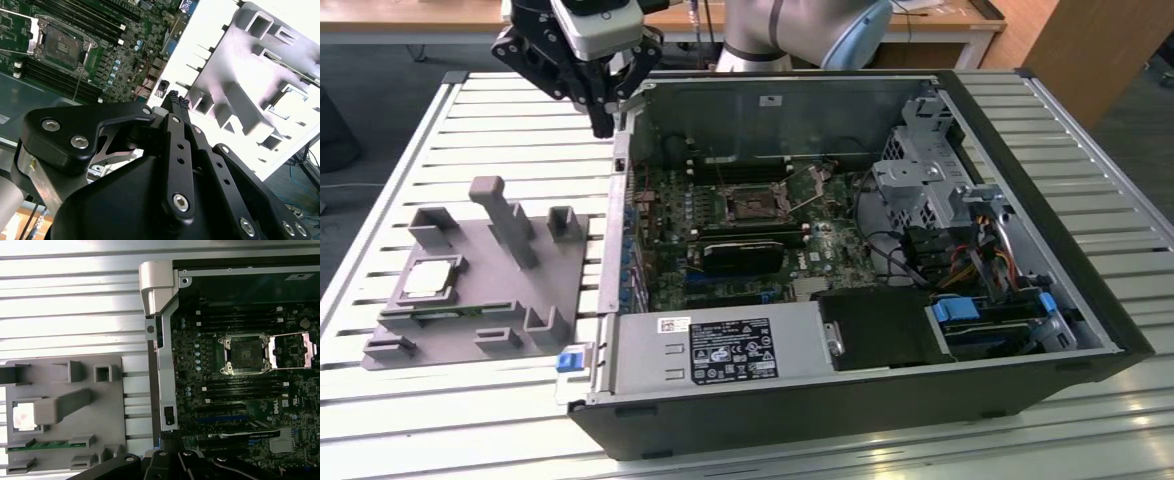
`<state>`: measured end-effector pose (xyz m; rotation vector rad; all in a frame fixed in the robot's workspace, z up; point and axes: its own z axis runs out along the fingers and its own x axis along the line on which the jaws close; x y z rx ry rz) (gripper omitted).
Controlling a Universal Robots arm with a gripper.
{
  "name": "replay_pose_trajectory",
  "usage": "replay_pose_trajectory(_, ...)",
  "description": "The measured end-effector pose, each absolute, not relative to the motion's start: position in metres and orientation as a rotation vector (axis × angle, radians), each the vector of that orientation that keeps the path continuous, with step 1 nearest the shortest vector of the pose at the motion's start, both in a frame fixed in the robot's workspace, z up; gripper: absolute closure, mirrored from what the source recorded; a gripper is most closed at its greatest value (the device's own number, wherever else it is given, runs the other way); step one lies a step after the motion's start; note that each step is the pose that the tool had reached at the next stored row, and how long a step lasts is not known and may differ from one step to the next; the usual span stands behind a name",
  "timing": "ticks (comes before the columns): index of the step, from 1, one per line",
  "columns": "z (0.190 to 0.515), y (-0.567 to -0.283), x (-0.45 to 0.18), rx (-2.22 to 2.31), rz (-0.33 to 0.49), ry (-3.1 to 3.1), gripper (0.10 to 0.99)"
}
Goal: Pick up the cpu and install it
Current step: 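Reach for the cpu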
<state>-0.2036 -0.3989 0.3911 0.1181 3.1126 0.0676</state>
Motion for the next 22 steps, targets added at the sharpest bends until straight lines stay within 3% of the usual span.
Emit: replay_pose_trajectory(22,0.39,-0.399,-0.221,0.118,0.068,3.113,0.98)
